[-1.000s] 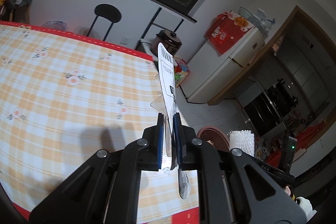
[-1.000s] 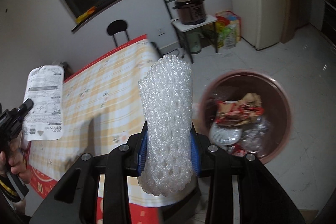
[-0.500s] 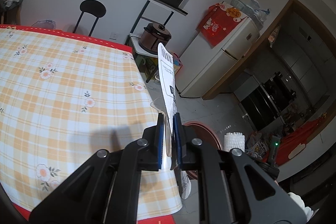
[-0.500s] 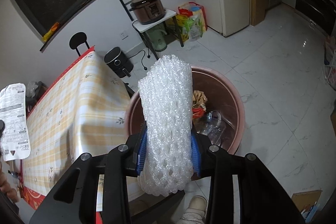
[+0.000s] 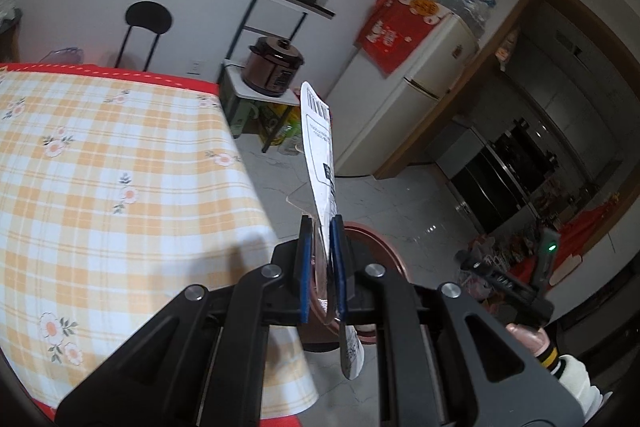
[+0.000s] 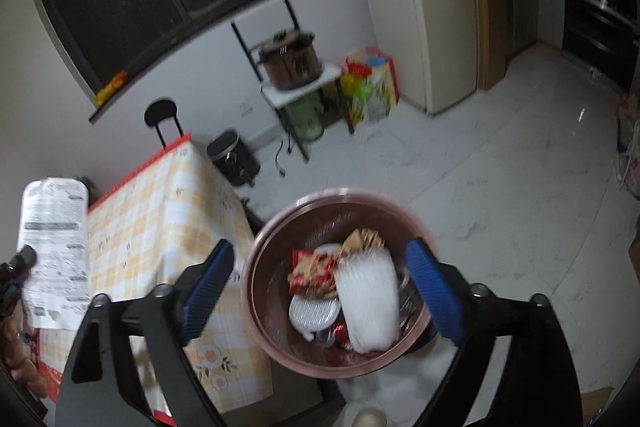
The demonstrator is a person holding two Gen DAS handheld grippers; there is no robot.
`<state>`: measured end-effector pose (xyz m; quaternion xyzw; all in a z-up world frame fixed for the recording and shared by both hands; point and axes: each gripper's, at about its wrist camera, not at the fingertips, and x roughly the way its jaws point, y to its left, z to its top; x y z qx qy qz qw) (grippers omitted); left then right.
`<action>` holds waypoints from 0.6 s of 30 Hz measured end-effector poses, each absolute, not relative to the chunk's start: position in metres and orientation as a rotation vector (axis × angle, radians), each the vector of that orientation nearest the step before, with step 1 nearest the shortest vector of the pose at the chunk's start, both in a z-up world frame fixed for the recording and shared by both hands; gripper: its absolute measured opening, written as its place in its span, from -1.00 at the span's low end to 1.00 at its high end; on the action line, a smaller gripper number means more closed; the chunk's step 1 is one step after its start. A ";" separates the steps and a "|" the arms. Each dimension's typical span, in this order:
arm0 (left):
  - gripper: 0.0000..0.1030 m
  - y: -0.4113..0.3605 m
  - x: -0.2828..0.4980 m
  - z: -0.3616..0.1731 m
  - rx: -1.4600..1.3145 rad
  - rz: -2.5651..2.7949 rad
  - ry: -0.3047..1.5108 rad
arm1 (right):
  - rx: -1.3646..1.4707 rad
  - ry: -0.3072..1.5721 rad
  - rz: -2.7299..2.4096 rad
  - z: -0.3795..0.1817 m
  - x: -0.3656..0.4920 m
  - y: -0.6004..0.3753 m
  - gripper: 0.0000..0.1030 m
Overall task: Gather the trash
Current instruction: 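Open the right tool over the brown bin to drop the bubble wrap, then move the left tool over the brown bin and open to drop the card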
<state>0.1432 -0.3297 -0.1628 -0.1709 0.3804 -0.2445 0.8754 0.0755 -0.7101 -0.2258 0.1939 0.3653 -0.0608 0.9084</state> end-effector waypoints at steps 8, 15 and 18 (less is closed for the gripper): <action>-0.74 -0.384 0.150 -0.164 -0.318 -0.618 0.801 | 0.289 0.545 -0.209 -0.147 0.031 -0.724 0.90; -0.74 -0.446 0.158 -0.175 -0.260 -0.701 0.836 | 0.276 0.499 -0.260 -0.118 -0.008 -0.748 0.90; -0.74 -0.473 0.163 -0.184 -0.229 -0.730 0.858 | 0.287 0.497 -0.290 -0.116 -0.027 -0.761 0.90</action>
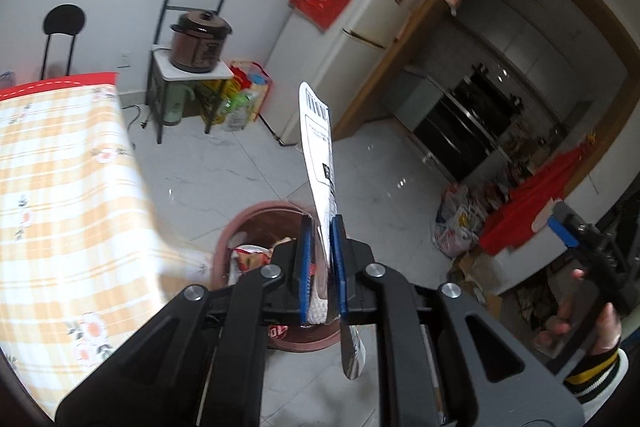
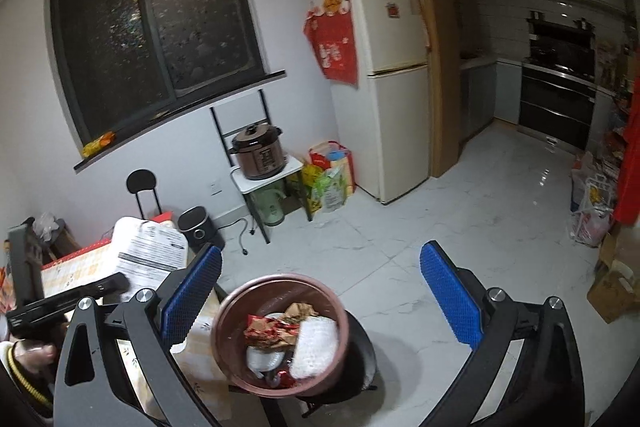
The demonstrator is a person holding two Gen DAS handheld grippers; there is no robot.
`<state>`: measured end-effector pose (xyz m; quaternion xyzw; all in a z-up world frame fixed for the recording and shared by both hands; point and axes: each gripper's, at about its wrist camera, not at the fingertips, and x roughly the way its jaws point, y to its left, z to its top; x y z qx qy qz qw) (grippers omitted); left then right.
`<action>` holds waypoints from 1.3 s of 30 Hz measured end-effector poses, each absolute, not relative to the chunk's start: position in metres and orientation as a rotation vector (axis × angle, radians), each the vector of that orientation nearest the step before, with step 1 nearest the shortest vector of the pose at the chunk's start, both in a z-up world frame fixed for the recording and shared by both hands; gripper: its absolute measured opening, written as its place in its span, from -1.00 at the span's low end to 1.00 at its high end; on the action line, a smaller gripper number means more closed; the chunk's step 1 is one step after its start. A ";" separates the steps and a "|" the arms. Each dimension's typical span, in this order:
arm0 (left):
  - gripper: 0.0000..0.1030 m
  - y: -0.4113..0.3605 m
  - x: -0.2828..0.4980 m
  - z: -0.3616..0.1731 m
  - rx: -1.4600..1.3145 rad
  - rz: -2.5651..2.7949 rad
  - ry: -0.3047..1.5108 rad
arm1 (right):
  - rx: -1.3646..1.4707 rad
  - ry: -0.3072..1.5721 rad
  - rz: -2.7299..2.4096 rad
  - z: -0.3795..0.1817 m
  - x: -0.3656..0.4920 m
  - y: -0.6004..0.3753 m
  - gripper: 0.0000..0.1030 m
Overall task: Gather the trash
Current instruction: 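Move the left tool over the brown bin and open to drop the card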
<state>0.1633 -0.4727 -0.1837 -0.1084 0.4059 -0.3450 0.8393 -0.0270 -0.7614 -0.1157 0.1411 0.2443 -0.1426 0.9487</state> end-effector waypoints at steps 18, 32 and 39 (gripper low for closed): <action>0.70 -0.494 0.190 -0.190 -0.168 -0.671 0.833 | 0.331 0.493 -0.353 -0.122 -0.058 -0.791 0.90; 0.88 -0.397 0.138 -0.094 -0.018 -0.580 0.621 | 0.278 0.503 -0.269 -0.095 -0.029 -0.705 0.90; 0.89 -0.337 0.104 -0.058 0.019 -0.567 0.552 | 0.220 0.484 -0.263 -0.065 -0.042 -0.638 0.90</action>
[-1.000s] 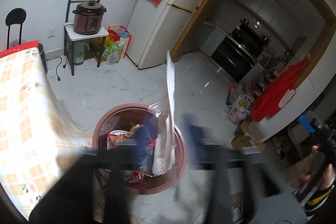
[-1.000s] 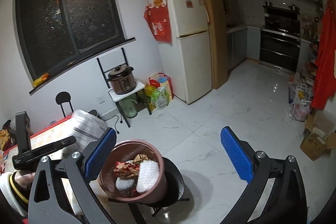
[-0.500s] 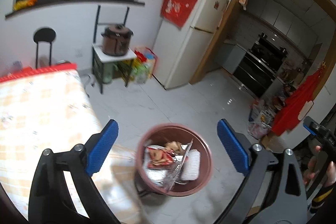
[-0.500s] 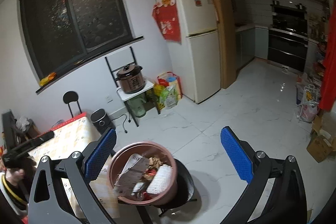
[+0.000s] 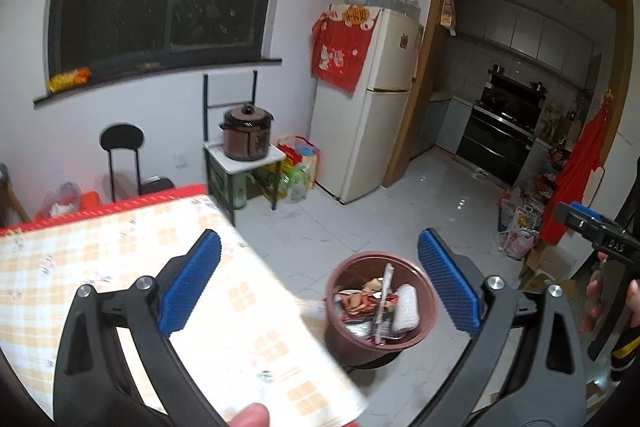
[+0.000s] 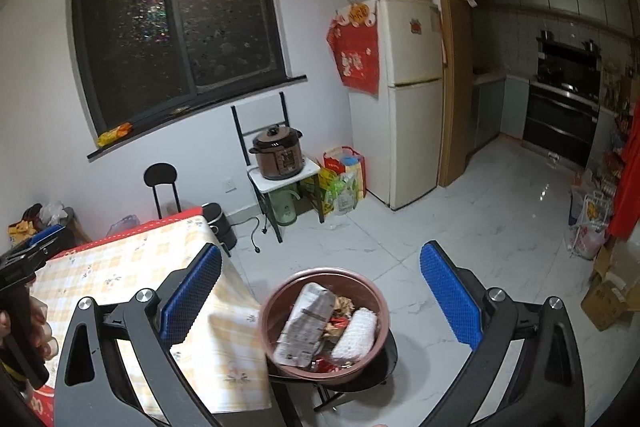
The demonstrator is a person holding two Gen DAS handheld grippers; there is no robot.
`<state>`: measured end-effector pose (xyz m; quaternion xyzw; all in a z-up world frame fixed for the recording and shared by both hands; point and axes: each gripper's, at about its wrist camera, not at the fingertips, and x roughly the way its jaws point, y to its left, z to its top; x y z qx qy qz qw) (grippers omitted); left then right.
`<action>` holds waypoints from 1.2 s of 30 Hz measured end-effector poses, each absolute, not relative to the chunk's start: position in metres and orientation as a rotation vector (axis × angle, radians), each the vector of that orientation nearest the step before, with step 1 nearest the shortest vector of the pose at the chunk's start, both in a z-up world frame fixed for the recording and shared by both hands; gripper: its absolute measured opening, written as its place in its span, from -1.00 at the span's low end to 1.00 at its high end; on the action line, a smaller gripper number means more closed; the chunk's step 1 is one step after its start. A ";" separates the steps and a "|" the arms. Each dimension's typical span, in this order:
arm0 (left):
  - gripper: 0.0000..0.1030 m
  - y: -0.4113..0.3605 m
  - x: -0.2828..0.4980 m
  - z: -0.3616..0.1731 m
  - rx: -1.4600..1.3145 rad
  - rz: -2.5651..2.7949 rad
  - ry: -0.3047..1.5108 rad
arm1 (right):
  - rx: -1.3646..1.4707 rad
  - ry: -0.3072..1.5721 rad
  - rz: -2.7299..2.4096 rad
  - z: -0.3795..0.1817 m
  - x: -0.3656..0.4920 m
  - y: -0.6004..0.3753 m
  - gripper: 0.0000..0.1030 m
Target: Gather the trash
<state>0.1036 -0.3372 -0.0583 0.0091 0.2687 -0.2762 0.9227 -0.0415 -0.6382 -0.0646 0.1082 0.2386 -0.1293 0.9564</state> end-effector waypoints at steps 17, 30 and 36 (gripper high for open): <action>0.89 -0.202 0.057 -0.022 0.043 -0.493 0.484 | 0.168 0.481 -0.239 -0.036 -0.056 -0.497 0.90; 0.89 -0.162 0.050 -0.018 0.058 -0.528 0.471 | 0.189 0.490 -0.277 -0.043 -0.065 -0.456 0.90; 0.89 -0.155 0.051 -0.020 0.061 -0.543 0.479 | 0.193 0.495 -0.294 -0.045 -0.066 -0.450 0.90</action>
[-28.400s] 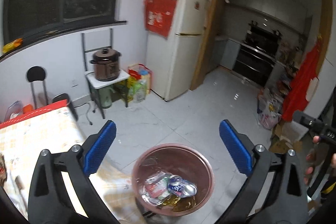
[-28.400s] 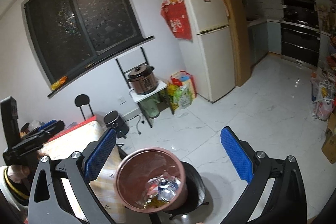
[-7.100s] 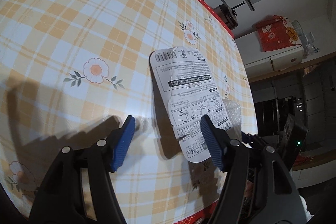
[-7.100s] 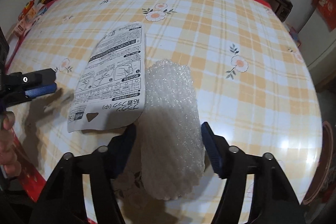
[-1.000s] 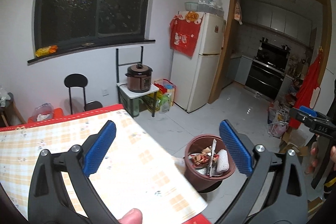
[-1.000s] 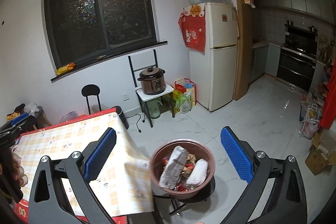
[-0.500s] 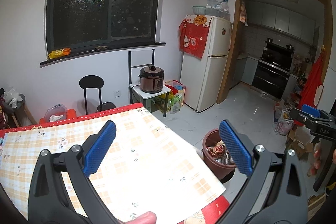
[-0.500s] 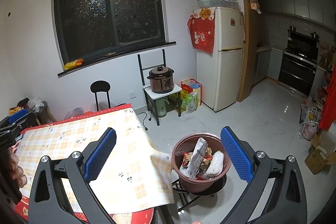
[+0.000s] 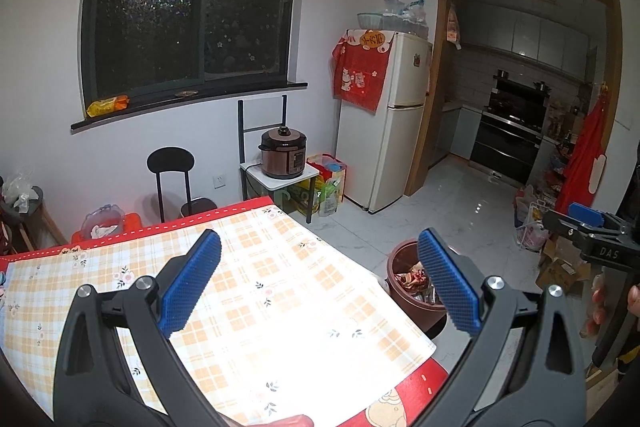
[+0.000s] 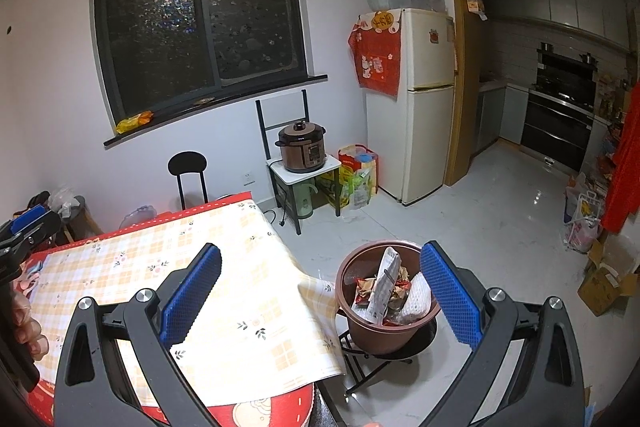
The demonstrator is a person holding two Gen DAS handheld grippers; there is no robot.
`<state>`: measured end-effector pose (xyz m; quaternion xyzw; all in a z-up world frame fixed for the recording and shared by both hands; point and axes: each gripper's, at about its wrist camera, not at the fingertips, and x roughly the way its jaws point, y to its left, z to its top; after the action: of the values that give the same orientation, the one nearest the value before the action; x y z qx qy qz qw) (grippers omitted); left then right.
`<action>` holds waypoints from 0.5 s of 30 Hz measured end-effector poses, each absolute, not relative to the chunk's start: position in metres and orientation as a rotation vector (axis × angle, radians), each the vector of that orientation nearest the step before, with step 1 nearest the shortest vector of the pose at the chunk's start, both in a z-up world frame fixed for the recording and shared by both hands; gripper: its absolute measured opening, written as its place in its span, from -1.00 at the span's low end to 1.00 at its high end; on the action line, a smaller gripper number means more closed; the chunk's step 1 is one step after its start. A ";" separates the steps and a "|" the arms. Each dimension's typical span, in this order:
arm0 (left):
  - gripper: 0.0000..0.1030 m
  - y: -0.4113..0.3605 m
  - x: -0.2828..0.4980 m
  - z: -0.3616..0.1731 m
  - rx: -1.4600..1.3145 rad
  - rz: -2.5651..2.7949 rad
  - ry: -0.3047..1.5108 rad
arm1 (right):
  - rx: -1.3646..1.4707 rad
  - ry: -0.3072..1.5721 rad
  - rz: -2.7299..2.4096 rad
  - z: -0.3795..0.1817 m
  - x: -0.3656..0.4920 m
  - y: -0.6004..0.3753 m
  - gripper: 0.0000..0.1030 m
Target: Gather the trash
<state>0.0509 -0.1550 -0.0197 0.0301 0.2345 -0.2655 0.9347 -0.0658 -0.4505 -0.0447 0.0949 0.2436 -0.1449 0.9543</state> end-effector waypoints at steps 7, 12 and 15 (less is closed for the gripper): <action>0.89 -0.157 0.055 -0.019 0.058 -0.553 0.489 | 0.194 0.503 -0.316 -0.047 -0.065 -0.446 0.90; 0.89 -0.157 0.056 -0.020 0.060 -0.555 0.492 | 0.194 0.505 -0.317 -0.047 -0.067 -0.446 0.90; 0.89 -0.155 0.055 -0.021 0.056 -0.555 0.495 | 0.194 0.509 -0.317 -0.048 -0.068 -0.445 0.90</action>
<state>0.0548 -0.1553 -0.0209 0.0276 0.2416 -0.2710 0.9314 -0.0679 -0.4448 -0.0476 0.0952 0.2505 -0.1561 0.9507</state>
